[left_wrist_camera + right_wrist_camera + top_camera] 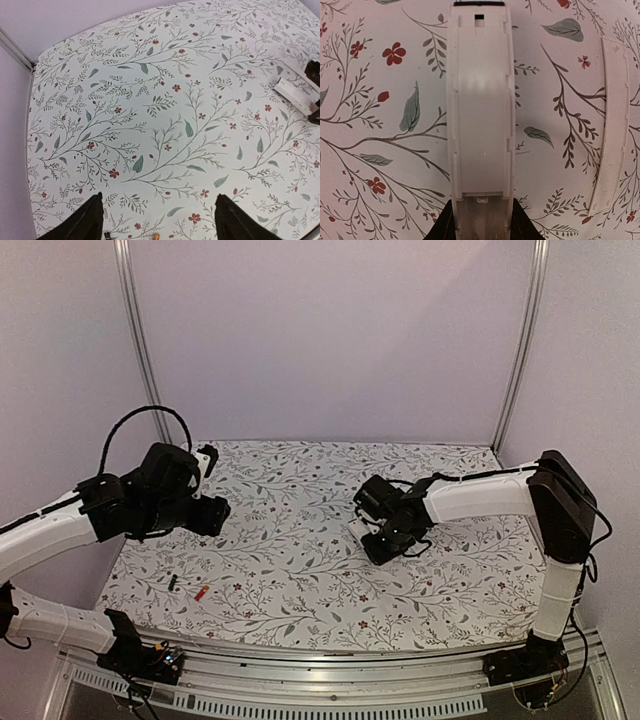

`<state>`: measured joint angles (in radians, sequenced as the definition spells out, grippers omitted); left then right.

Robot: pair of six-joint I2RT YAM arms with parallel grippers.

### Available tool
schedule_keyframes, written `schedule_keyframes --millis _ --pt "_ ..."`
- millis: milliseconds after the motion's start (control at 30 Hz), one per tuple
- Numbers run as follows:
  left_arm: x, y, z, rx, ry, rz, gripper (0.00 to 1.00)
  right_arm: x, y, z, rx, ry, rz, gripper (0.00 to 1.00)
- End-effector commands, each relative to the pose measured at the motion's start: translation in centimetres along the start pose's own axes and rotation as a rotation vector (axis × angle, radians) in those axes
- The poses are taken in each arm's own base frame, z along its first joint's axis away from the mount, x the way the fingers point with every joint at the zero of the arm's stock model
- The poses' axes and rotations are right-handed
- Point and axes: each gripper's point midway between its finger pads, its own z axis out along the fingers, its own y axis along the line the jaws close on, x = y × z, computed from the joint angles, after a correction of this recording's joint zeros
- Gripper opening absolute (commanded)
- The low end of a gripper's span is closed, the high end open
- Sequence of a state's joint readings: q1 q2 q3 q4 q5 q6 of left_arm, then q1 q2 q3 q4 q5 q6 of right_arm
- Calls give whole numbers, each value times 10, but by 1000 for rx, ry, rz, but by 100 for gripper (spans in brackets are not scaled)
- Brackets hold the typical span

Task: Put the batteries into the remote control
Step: Place the remote control without the battery cover at the center of the board.

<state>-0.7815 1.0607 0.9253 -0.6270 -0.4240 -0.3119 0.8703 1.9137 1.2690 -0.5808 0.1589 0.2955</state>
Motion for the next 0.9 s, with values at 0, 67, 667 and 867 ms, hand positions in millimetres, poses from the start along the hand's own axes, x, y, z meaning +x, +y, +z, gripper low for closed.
schedule_keyframes --millis 0,67,667,867 --pt "27 9 11 -67 150 41 76 17 -12 13 77 62 15 0" --pt "33 4 19 -54 188 66 76 23 -14 18 88 85 11 0" --pt "26 -24 21 77 386 338 86 -5 -9 -8 63 9 -30 99" --pt "47 -2 40 -47 538 561 90 -15 -10 -16 71 -32 -51 99"
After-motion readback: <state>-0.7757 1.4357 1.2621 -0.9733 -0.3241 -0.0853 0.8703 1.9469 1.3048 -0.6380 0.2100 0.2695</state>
